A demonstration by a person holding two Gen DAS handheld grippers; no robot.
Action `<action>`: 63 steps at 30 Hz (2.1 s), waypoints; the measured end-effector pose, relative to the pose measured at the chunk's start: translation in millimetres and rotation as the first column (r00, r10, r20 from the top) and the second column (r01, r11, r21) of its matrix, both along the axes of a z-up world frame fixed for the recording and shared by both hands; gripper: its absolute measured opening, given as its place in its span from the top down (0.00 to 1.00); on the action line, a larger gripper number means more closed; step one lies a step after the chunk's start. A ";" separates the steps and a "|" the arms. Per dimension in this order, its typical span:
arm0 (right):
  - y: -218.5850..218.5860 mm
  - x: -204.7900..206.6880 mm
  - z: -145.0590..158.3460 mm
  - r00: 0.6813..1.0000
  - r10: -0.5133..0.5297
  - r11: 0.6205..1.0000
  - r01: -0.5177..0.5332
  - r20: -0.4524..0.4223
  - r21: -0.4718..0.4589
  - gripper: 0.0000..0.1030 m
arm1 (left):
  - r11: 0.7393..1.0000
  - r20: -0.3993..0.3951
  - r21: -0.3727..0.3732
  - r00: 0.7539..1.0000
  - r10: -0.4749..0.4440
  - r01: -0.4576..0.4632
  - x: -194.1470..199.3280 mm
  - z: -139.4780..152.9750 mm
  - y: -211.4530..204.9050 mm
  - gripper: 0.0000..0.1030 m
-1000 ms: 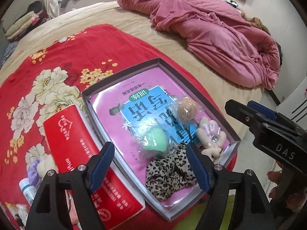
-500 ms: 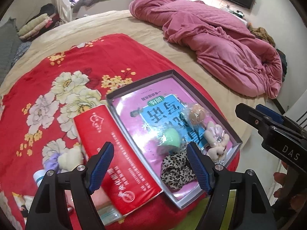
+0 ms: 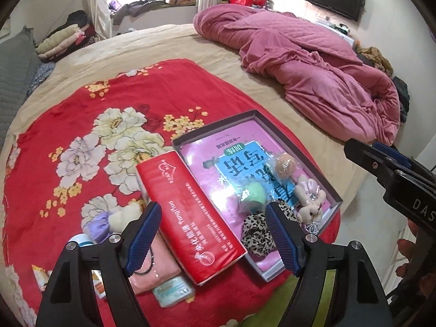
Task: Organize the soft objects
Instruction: 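Move both grippers away from the tray toward the items on the blanket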
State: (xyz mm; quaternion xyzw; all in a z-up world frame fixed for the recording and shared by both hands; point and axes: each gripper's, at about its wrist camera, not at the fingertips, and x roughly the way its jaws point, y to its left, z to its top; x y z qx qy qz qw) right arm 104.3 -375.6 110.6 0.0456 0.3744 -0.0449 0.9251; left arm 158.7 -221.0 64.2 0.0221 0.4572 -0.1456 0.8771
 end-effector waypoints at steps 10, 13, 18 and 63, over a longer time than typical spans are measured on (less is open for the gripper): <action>26.0 -17.8 14.2 0.998 0.055 0.998 -0.054 0.029 -0.021 0.31 | 1.000 0.025 -0.002 1.000 0.018 -0.018 -19.2 15.6 24.1 0.23; 35.1 -21.5 15.6 0.997 0.072 0.997 -0.071 0.028 -0.020 0.30 | 1.000 0.029 -0.003 0.999 0.029 -0.029 -26.2 18.9 33.8 0.23; 53.6 -28.5 14.3 0.994 0.109 0.994 -0.109 0.019 -0.006 0.29 | 0.999 0.032 -0.013 0.998 0.053 -0.053 -37.5 23.0 54.7 0.23; 218.2 -37.1 -32.0 0.896 0.431 0.899 -0.436 -0.106 -0.032 0.29 | 0.868 -0.098 -0.043 0.866 0.490 -0.495 -118.1 -30.4 312.4 0.23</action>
